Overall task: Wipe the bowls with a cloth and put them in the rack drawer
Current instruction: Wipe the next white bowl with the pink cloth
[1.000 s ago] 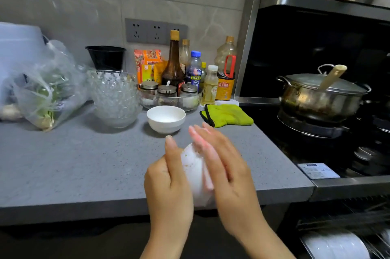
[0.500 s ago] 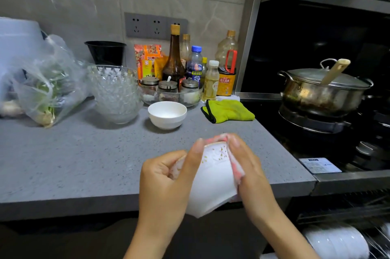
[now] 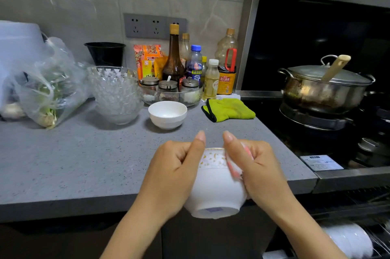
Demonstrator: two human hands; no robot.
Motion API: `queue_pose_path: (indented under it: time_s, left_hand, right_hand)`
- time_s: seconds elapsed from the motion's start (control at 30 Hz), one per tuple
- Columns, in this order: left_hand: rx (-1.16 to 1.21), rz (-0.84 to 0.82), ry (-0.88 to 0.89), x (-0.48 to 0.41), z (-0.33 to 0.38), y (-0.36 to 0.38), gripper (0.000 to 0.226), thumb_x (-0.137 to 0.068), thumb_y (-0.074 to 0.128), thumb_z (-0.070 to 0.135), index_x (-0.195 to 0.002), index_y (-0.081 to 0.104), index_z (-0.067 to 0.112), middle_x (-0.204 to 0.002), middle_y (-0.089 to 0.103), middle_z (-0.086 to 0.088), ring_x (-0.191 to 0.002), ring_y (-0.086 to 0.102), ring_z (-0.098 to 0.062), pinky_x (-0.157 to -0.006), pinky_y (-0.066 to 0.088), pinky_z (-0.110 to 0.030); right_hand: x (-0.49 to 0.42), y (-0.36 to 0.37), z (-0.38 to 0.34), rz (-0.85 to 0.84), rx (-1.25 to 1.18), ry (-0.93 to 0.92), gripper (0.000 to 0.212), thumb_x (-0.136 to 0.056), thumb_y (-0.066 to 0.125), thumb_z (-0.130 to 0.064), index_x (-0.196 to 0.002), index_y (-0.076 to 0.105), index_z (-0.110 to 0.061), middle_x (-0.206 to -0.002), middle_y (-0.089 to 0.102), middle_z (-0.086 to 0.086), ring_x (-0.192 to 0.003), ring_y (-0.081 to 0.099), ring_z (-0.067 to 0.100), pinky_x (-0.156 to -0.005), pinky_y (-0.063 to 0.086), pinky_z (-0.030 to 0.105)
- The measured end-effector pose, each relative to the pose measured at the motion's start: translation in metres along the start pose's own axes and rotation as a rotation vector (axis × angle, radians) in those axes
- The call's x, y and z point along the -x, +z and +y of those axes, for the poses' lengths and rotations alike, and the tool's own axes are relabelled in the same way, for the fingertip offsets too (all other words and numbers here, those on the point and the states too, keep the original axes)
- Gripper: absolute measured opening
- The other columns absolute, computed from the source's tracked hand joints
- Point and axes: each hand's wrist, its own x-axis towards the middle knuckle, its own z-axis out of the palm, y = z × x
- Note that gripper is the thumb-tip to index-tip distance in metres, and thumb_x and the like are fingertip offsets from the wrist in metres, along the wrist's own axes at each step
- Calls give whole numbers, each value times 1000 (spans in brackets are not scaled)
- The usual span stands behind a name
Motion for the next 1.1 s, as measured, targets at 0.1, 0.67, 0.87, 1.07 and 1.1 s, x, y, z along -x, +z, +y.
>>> queue_pose_path:
  time_s: [0.1, 0.67, 0.87, 1.07, 1.1]
  left_hand:
    - [104, 141, -15, 0, 3, 7, 62, -83, 43, 60, -45, 26, 14, -43, 28, -3, -43, 27, -16, -44, 17, -39]
    - [406, 613, -197, -1, -3, 21, 62, -88, 46, 49, -49, 22, 7, -53, 30, -7, -53, 29, -21, -50, 22, -34]
    - [269, 545, -110, 2, -4, 16, 66, -89, 47, 54, -45, 30, 8, -41, 32, -1, -43, 30, -18, -44, 25, -34]
    - [539, 518, -253, 5, -4, -2, 67, -85, 61, 45, -51, 28, -2, -54, 33, -10, -49, 34, -20, -48, 27, -25]
    - [580, 517, -271, 6, -4, -5, 58, -88, 57, 40, -49, 33, 4, -49, 34, -8, -44, 37, -18, -44, 28, -21]
  right_hand:
    - [2, 7, 2, 46, 65, -64, 54, -88, 40, -54, -41, 46, -27, -42, 44, -6, -45, 43, 4, -53, 33, 19]
    - [10, 39, 5, 127, 156, -174, 44, -98, 22, -48, -139, 40, -47, -147, 33, -30, -141, 23, -4, -117, 22, 29]
    - [12, 47, 8, 110, 591, -380, 44, -102, 23, -43, -143, 39, -39, -152, 31, -16, -145, 21, 7, -113, 26, 26]
    - [0, 36, 4, 14, -117, -42, 37, -96, 33, -37, -102, 67, -24, -97, 66, -22, -93, 60, -8, -77, 44, 8]
    - [-1, 34, 4, -2, -190, 19, 35, -93, 36, -41, -88, 66, -24, -80, 66, -15, -74, 61, -2, -63, 45, 10]
